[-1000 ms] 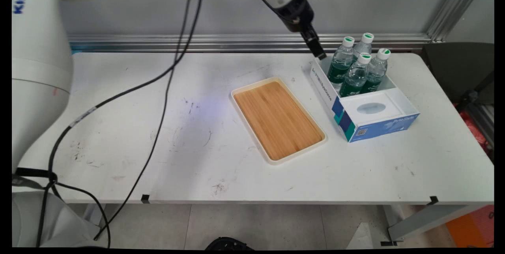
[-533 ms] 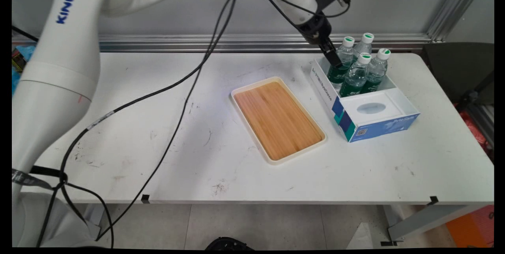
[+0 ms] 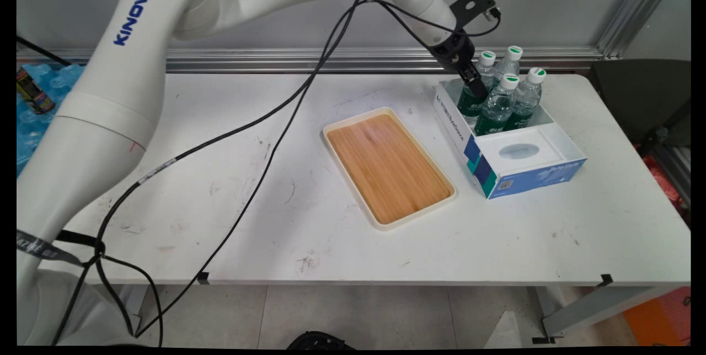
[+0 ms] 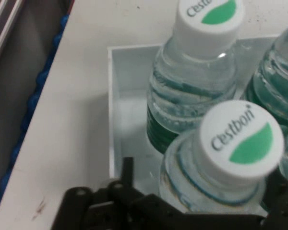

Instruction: Pick up the green bottle from the white box, then place the picked object on the tray

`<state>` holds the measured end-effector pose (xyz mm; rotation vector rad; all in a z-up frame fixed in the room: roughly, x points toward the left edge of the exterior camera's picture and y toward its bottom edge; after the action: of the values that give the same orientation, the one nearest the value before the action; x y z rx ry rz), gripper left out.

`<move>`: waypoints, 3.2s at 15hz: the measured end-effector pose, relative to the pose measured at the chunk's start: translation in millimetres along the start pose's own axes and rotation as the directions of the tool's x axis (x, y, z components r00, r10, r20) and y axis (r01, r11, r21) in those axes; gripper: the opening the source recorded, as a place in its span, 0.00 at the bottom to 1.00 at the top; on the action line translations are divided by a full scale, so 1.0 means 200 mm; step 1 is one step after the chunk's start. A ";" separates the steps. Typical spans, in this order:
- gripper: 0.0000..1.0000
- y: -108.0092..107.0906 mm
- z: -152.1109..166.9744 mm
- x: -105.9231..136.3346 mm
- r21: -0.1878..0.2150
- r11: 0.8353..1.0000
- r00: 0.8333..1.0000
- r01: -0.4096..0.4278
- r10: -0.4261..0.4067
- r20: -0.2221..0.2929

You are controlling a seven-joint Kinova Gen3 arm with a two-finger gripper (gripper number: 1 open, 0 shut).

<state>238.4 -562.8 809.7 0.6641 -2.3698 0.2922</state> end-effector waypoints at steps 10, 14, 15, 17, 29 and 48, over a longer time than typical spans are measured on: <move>0.00 -0.03 -0.01 0.01 -0.016 0.999 0.999 0.034 -0.034 -0.014; 0.00 -0.03 -0.08 0.06 -0.020 0.999 0.999 0.030 -0.030 -0.023; 0.00 -0.02 -0.11 0.08 -0.020 0.999 0.999 0.027 -0.028 -0.026; 0.00 -0.01 -0.17 0.12 -0.019 1.000 0.999 0.020 -0.020 -0.033; 0.00 0.01 -0.77 0.16 0.006 1.000 0.999 -0.021 0.021 0.032; 0.00 0.16 -0.88 -0.52 -0.006 1.000 0.993 -0.024 0.024 0.111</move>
<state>383.5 -430.9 876.2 0.6662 -2.4856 0.2666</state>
